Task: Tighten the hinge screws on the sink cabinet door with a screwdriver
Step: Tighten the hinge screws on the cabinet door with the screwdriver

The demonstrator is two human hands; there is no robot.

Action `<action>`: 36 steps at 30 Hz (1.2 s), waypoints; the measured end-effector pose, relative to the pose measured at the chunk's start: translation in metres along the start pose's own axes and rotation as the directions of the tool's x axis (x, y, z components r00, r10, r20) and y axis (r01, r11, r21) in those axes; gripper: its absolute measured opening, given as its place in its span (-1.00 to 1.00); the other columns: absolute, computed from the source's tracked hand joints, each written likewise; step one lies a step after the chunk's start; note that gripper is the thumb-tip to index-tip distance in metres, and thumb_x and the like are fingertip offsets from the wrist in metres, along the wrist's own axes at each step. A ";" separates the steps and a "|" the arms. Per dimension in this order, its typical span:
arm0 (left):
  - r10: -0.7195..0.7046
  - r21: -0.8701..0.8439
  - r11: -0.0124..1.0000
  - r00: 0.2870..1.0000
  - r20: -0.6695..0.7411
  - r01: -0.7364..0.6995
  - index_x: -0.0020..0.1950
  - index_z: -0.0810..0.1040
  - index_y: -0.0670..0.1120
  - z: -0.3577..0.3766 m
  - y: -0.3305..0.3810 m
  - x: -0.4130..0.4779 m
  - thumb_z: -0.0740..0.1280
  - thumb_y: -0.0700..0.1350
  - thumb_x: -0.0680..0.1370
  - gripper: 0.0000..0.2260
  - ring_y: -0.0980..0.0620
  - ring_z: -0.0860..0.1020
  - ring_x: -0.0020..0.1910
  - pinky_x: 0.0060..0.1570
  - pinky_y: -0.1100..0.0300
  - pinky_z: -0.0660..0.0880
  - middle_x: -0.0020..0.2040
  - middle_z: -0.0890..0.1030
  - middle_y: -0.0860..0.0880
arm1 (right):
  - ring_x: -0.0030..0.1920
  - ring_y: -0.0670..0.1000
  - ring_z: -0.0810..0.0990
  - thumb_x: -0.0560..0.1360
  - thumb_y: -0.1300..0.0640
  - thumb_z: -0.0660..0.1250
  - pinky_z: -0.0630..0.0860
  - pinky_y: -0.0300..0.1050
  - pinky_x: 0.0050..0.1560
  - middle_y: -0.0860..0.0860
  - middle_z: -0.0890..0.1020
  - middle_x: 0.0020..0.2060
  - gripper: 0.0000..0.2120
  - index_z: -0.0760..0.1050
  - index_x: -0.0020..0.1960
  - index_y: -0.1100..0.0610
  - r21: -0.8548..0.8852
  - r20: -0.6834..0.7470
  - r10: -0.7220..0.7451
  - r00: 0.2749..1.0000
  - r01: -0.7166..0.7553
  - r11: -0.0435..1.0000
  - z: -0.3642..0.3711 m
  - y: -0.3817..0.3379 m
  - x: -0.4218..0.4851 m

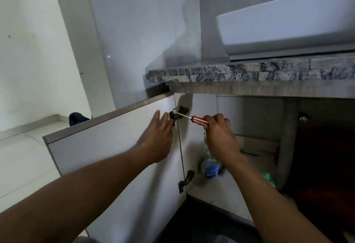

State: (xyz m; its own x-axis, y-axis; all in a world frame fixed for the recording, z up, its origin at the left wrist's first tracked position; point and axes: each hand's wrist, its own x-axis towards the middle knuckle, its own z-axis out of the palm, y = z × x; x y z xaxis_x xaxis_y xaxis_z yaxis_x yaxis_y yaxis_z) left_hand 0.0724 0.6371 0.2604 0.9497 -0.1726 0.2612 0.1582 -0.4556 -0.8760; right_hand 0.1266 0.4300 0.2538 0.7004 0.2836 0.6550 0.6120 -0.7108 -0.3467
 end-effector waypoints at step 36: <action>-0.027 0.001 1.000 0.998 -0.057 0.027 0.59 0.17 -0.21 0.006 -0.004 -0.003 0.05 0.26 0.60 -0.28 -0.35 0.01 0.61 0.50 -0.39 -0.19 0.62 0.10 -0.32 | 0.23 0.12 0.36 0.63 0.19 0.19 0.48 0.07 0.23 0.13 0.39 0.26 -0.63 0.37 0.43 0.10 0.164 0.021 0.095 0.995 -0.098 0.982 0.011 -0.015 -0.007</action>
State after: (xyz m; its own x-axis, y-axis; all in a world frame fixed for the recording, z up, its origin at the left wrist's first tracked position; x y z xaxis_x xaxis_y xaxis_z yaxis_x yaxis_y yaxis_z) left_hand 0.0704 0.6452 0.2606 0.9281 -0.2100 0.3075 0.1839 -0.4597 -0.8688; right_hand 0.1167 0.4457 0.2476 0.7633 0.2282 0.6044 0.5925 -0.6201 -0.5142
